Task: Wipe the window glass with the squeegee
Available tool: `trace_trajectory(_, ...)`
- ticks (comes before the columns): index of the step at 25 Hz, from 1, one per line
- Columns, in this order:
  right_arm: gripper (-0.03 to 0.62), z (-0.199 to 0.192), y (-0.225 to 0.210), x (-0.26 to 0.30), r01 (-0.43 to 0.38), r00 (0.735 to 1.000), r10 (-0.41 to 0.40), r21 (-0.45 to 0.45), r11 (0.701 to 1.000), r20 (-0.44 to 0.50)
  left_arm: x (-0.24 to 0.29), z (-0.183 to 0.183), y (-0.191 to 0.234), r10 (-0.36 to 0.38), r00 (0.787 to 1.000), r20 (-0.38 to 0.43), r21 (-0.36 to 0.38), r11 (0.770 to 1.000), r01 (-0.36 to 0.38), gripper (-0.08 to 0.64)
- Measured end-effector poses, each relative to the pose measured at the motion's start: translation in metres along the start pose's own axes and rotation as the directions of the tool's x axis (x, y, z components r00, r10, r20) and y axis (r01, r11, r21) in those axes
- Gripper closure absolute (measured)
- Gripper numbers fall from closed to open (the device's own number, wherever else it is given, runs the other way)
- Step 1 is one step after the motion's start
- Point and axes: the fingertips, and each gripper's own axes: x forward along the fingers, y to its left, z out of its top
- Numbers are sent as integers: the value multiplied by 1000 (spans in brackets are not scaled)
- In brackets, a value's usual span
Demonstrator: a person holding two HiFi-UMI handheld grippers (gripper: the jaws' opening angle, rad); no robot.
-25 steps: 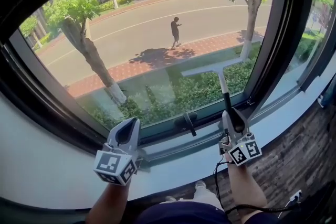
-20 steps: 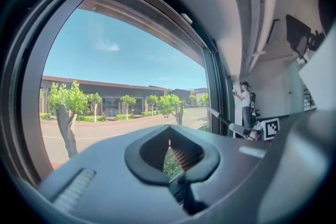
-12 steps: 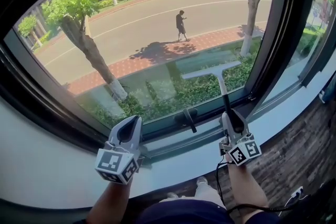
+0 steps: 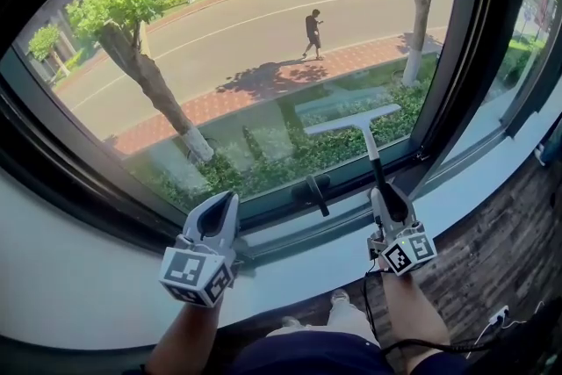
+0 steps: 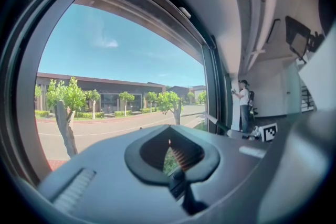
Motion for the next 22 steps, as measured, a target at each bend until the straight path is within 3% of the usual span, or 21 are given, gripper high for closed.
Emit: trace_trajectory(22, 491, -54, -13, -22, 25, 996, -21, 36, 999, -91, 6, -11, -7, -5, 999, -53, 12, 1000, 5, 569)
